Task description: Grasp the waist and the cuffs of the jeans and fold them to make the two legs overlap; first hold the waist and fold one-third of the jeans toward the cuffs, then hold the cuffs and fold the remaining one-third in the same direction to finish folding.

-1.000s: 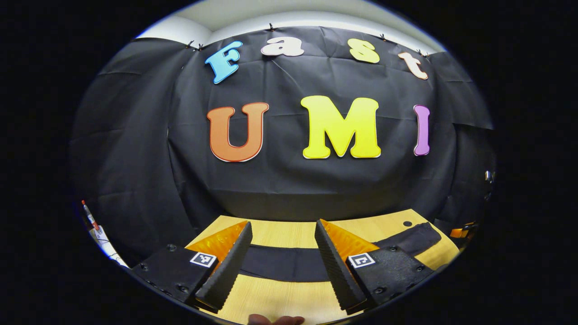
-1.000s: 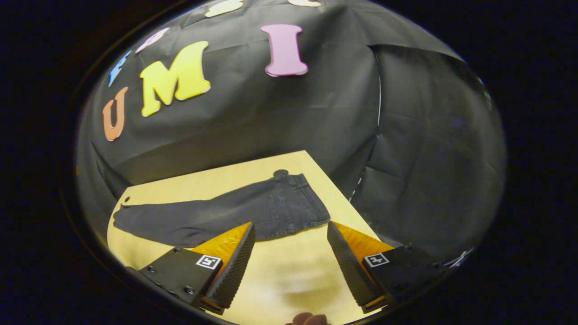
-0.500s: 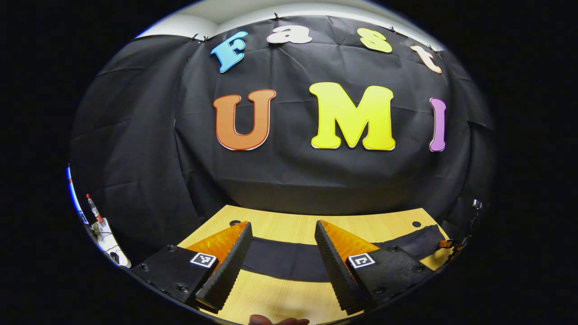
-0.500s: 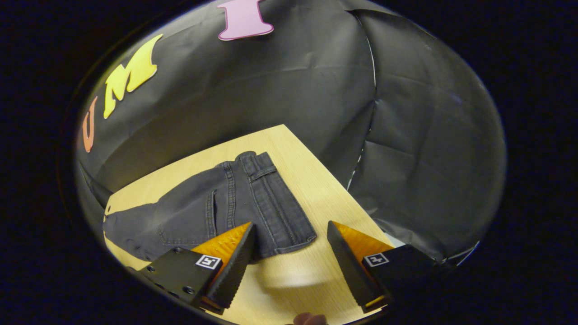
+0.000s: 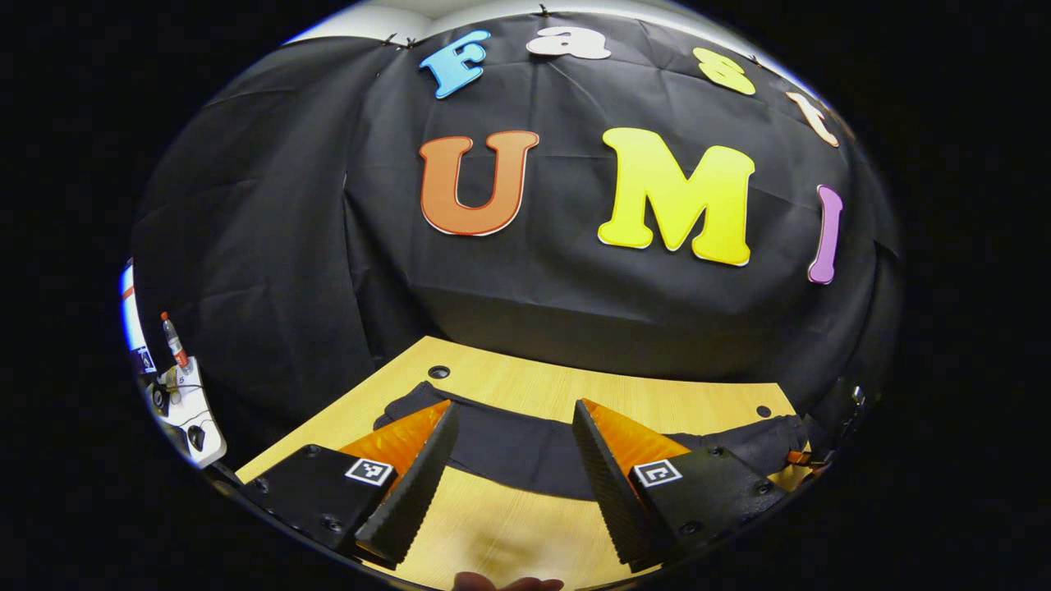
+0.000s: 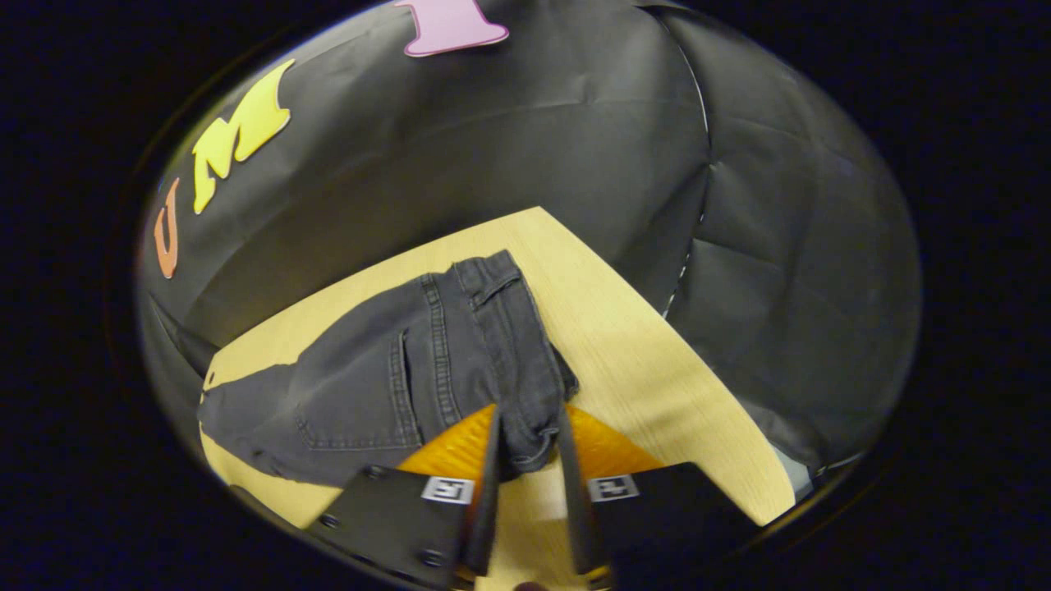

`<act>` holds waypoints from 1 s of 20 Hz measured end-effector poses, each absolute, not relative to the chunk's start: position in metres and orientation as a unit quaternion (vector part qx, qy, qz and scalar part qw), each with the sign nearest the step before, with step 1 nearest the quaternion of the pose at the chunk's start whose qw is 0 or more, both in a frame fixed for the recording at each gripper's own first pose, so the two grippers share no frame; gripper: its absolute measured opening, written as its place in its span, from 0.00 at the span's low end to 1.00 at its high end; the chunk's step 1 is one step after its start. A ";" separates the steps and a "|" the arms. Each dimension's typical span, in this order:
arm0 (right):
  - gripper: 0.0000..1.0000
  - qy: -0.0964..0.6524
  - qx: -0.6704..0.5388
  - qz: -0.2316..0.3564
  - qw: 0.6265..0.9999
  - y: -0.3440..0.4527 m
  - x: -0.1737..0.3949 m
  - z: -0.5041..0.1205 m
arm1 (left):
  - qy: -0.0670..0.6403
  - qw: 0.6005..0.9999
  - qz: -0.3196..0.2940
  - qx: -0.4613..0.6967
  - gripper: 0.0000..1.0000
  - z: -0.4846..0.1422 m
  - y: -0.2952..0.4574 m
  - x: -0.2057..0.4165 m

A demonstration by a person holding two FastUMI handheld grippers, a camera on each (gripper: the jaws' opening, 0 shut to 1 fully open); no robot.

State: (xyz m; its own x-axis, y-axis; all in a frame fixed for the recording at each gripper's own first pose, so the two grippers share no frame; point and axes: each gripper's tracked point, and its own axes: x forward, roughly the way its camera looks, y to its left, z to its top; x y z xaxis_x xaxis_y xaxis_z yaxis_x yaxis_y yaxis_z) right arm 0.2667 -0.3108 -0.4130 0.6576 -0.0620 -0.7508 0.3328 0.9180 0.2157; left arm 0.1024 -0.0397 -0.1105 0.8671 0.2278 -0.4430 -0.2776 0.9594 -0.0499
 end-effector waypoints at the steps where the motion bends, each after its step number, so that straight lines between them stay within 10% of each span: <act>1: 0.30 0.400 0.164 -0.114 0.895 -0.311 0.266 -0.409 | 0.222 0.964 0.136 -0.058 0.90 -0.111 -0.033 0.099; 2: 0.15 0.405 0.160 -0.115 0.893 -0.311 0.267 -0.405 | 0.220 0.964 0.137 -0.062 0.91 -0.111 -0.029 0.098; 10: 0.19 0.335 0.148 -0.098 0.925 -0.278 0.265 -0.271 | 0.165 0.976 0.139 -0.038 0.90 -0.094 0.022 0.088; 20: 0.19 0.229 0.023 0.022 0.973 -0.042 0.302 -0.119 | 0.095 0.987 0.124 -0.045 0.90 -0.068 0.110 0.053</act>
